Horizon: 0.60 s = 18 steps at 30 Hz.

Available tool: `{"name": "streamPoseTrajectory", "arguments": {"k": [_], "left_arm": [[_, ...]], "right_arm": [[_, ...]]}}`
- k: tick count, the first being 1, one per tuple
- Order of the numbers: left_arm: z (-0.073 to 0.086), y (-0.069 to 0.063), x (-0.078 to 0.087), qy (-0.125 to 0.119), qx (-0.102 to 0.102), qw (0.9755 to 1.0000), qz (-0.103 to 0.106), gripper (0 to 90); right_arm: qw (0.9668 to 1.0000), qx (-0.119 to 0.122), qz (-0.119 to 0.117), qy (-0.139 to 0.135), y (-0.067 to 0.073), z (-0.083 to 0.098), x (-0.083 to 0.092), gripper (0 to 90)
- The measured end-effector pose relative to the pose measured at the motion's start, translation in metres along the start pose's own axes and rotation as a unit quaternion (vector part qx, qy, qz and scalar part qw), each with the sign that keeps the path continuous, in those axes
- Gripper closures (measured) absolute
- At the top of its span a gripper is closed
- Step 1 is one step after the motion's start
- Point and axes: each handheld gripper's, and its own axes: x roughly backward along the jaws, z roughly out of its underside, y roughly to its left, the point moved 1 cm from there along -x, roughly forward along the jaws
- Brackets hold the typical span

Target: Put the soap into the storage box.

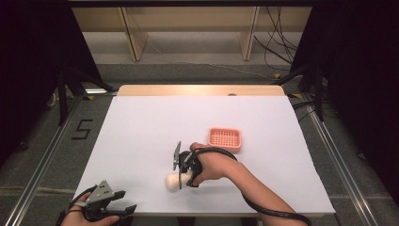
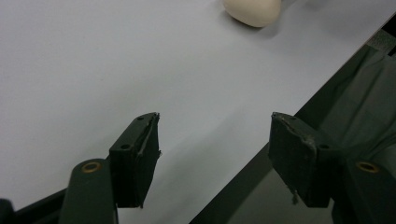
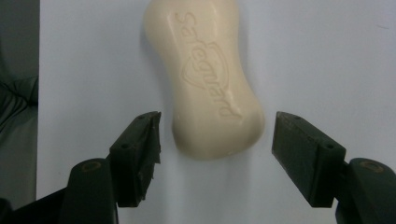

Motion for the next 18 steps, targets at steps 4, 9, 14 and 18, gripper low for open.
{"name": "streamPoseTrajectory", "arguments": {"k": [4, 9, 14, 18], "left_arm": [[0.000, 0.000, 0.000, 0.001, 0.000, 1.0000, 0.000, 33.2], [0.000, 0.000, 0.000, 0.002, -0.002, 1.0000, 0.000, 33.1], [0.000, 0.000, 0.000, 0.001, 0.000, 1.0000, 0.001, 33.1], [0.000, 0.000, 0.000, -0.001, -0.001, 1.0000, 0.000, 33.1]], "right_arm": [[1.0000, -0.003, -0.008, 0.004, 0.001, -0.006, -0.003, 32.6], [0.9999, 0.006, -0.009, 0.000, -0.001, -0.013, -0.007, 32.5], [0.9999, 0.004, -0.016, 0.003, -0.001, -0.019, -0.012, 32.5], [0.9996, -0.007, -0.025, 0.008, 0.000, -0.024, -0.013, 32.9]]}}
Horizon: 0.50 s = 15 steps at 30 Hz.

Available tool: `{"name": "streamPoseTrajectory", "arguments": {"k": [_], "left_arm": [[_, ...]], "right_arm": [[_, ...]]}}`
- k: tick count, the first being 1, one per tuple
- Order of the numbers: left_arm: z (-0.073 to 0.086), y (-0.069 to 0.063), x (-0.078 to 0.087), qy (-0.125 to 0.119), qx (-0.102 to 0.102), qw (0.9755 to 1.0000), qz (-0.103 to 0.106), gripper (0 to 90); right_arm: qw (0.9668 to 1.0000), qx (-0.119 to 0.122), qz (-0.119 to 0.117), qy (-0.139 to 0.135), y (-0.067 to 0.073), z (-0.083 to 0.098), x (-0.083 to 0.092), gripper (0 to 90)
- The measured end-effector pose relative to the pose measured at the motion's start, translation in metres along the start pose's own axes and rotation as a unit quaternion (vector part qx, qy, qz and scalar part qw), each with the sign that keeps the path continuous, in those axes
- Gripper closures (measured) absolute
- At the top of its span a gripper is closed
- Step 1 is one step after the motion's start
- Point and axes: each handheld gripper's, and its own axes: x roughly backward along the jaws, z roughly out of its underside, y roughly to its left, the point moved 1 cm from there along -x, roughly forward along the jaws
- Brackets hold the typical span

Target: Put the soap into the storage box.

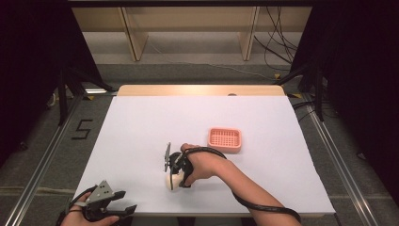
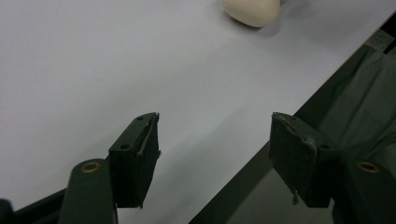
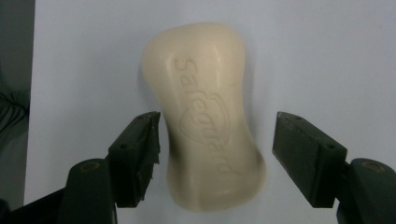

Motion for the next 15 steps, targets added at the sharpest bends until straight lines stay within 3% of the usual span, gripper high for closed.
{"name": "streamPoseTrajectory", "arguments": {"k": [1, 2, 3, 4, 5, 6, 7, 9, 12, 15], "left_arm": [[0.000, 0.000, 0.000, 0.001, 0.000, 1.0000, 0.001, 33.1], [0.000, 0.000, 0.000, 0.001, 0.000, 1.0000, 0.001, 33.1], [0.000, 0.002, 0.001, 0.006, -0.014, 0.9999, -0.005, 33.0], [0.000, 0.000, 0.000, 0.000, 0.000, 1.0000, 0.000, 33.1], [0.000, 0.001, 0.000, 0.004, -0.006, 1.0000, -0.002, 33.0], [0.000, 0.000, 0.000, 0.000, 0.001, 1.0000, 0.002, 33.1], [0.000, 0.000, 0.000, 0.000, 0.001, 1.0000, 0.002, 33.1], [0.000, 0.000, 0.000, -0.001, 0.001, 1.0000, 0.001, 33.1], [0.000, 0.000, 0.000, 0.000, 0.001, 1.0000, 0.001, 33.1], [0.000, 0.000, 0.000, -0.002, 0.003, 1.0000, 0.001, 33.0]], "right_arm": [[1.0000, -0.005, -0.001, 0.001, 0.001, 0.000, -0.001, 32.9], [0.9999, 0.011, 0.001, 0.007, -0.001, -0.001, -0.001, 33.2], [1.0000, 0.007, 0.002, 0.004, 0.000, -0.002, -0.002, 33.4], [0.9999, 0.012, -0.001, 0.007, -0.001, -0.003, -0.003, 33.6], [0.9999, 0.016, 0.001, 0.006, -0.002, -0.004, -0.004, 33.9], [0.9997, 0.026, -0.002, 0.006, -0.003, -0.004, -0.005, 34.4], [0.9998, 0.014, -0.004, 0.012, -0.001, -0.004, -0.005, 34.7], [0.9995, 0.029, 0.000, 0.012, -0.002, -0.006, -0.007, 35.6], [0.9996, 0.021, -0.005, 0.018, 0.001, -0.007, -0.011, 36.9], [0.9993, 0.031, -0.002, 0.021, 0.001, -0.007, -0.013, 38.3]]}}
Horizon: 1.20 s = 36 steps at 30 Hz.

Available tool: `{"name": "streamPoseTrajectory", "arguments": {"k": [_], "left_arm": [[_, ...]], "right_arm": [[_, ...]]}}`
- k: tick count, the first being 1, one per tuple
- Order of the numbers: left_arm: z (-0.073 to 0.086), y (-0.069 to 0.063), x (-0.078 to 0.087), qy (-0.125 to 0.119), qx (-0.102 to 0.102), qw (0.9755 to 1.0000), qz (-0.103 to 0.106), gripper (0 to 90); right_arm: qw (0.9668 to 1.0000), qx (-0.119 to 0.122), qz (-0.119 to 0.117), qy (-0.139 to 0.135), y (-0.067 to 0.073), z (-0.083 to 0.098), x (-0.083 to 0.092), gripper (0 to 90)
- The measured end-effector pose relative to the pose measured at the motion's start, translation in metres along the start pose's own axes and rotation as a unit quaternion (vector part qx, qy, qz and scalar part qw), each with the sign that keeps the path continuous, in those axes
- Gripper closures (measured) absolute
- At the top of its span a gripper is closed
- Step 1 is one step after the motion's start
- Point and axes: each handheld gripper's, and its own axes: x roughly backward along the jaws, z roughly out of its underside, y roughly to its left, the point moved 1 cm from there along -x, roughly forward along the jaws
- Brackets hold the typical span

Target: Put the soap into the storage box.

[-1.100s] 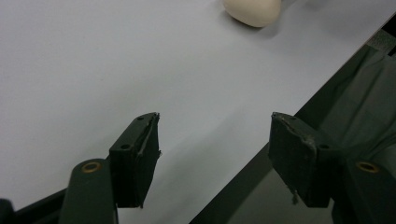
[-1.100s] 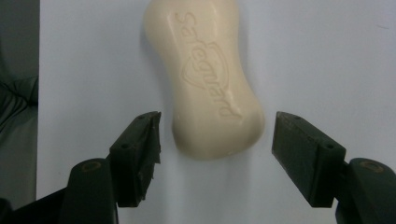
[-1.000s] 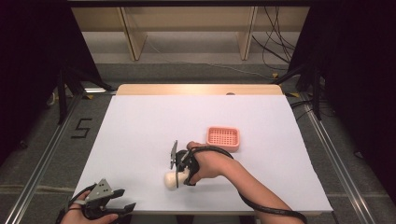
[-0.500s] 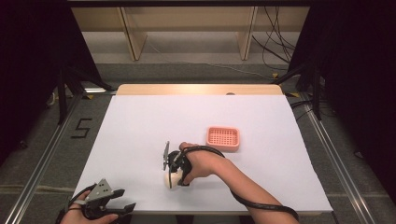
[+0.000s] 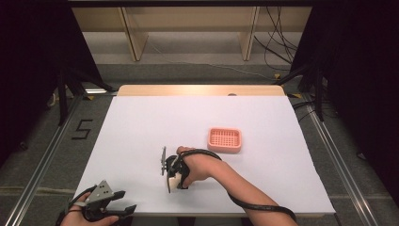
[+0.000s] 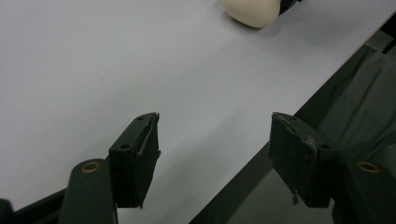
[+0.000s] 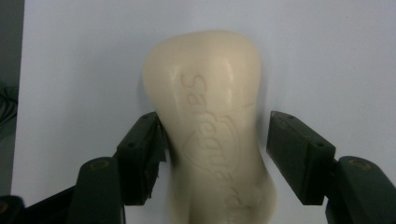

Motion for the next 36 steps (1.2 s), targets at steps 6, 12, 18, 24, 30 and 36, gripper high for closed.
{"name": "streamPoseTrajectory", "arguments": {"k": [6, 12, 18, 24, 30, 36], "left_arm": [[-0.0001, -0.0001, -0.0001, 0.001, -0.002, 1.0000, 0.001, 33.0], [-0.0001, -0.0001, 0.0000, 0.004, -0.003, 1.0000, 0.001, 33.1], [-0.0001, 0.0011, 0.0012, 0.008, -0.007, 0.9999, 0.000, 33.1], [0.0000, 0.0000, 0.0001, 0.002, 0.000, 1.0000, 0.001, 33.1], [-0.0001, 0.0001, 0.0001, 0.003, 0.001, 1.0000, 0.002, 33.1], [0.0002, 0.0008, -0.0002, 0.010, 0.004, 0.9999, -0.008, 33.2]], "right_arm": [[1.0000, 0.006, -0.005, -0.002, -0.0004, -0.0013, -0.0014, 42.3], [0.9996, -0.017, -0.021, 0.007, -0.0005, -0.0023, -0.0006, 46.6], [0.9996, -0.015, -0.022, 0.004, -0.0044, -0.0027, -0.0014, 50.3], [0.9994, -0.020, -0.024, -0.014, -0.0047, -0.0013, -0.0029, 50.4], [0.9993, -0.031, -0.019, 0.004, -0.0035, -0.0005, 0.0009, 50.5], [0.9995, -0.029, -0.013, 0.002, -0.0052, 0.0036, 0.0059, 50.6]]}}
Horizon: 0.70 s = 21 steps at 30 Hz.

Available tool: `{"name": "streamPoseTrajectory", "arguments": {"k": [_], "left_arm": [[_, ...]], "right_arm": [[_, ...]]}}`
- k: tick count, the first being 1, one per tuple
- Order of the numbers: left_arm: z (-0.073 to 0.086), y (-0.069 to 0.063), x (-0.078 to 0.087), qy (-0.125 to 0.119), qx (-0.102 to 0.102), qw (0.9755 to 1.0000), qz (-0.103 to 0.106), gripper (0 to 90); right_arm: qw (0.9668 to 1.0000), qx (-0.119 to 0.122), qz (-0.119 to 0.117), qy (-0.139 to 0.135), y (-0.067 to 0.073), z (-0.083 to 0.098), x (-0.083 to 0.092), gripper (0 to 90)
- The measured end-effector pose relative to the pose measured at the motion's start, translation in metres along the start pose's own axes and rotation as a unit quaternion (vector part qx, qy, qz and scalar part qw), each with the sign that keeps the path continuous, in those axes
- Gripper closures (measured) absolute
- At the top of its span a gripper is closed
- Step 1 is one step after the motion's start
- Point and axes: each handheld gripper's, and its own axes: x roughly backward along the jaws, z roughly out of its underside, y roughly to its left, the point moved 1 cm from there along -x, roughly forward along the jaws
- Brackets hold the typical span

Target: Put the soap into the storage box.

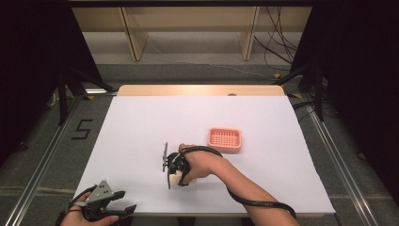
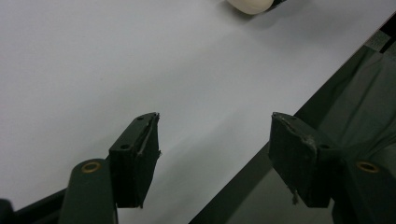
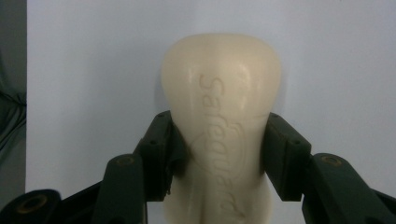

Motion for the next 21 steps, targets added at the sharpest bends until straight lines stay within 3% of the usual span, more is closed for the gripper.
{"name": "streamPoseTrajectory", "arguments": {"k": [4, 5, 6, 7, 8, 13, 14, 16, 19, 20, 21], "left_arm": [[0.000, 0.000, 0.000, 0.000, 0.000, 1.0000, 0.000, 33.2], [0.000, 0.000, 0.000, 0.000, 0.000, 1.0000, 0.000, 33.1], [0.000, 0.000, 0.000, 0.000, 0.001, 1.0000, 0.000, 33.2], [0.000, 0.000, 0.000, 0.000, 0.001, 1.0000, 0.000, 33.1], [0.000, 0.000, 0.000, 0.000, 0.000, 1.0000, 0.000, 33.2], [0.000, 0.000, 0.000, 0.001, -0.002, 1.0000, -0.001, 33.1], [0.000, 0.000, 0.000, 0.000, 0.000, 1.0000, 0.000, 33.2], [0.000, 0.000, 0.000, 0.000, 0.001, 1.0000, -0.001, 33.2], [0.000, 0.000, 0.000, 0.000, 0.002, 1.0000, -0.001, 33.2], [0.000, 0.001, 0.000, 0.000, -0.007, 1.0000, -0.002, 33.2], [-0.001, 0.003, 0.000, 0.000, -0.024, 0.9997, -0.003, 33.2]], "right_arm": [[1.0000, 0.007, 0.003, -0.004, -0.001, 0.001, 0.003, 50.6], [0.9996, -0.024, -0.011, -0.012, 0.003, 0.001, 0.003, 50.6], [0.9995, -0.026, -0.015, -0.014, 0.003, 0.002, 0.004, 50.6], [1.0000, -0.003, -0.003, 0.001, 0.001, 0.004, 0.006, 50.6], [1.0000, 0.008, -0.002, -0.002, 0.000, 0.004, 0.006, 50.6], [1.0000, 0.003, 0.001, -0.005, 0.000, 0.012, 0.010, 50.6], [0.9998, 0.018, 0.004, 0.005, -0.002, 0.014, 0.013, 50.6], [1.0000, 0.008, 0.004, 0.003, 0.000, 0.017, 0.014, 50.6], [0.9996, 0.026, 0.009, 0.009, -0.001, 0.021, 0.018, 50.6], [1.0000, 0.004, 0.003, 0.008, 0.002, 0.023, 0.019, 50.6], [1.0000, 0.005, 0.004, 0.007, 0.003, 0.024, 0.020, 50.6]]}}
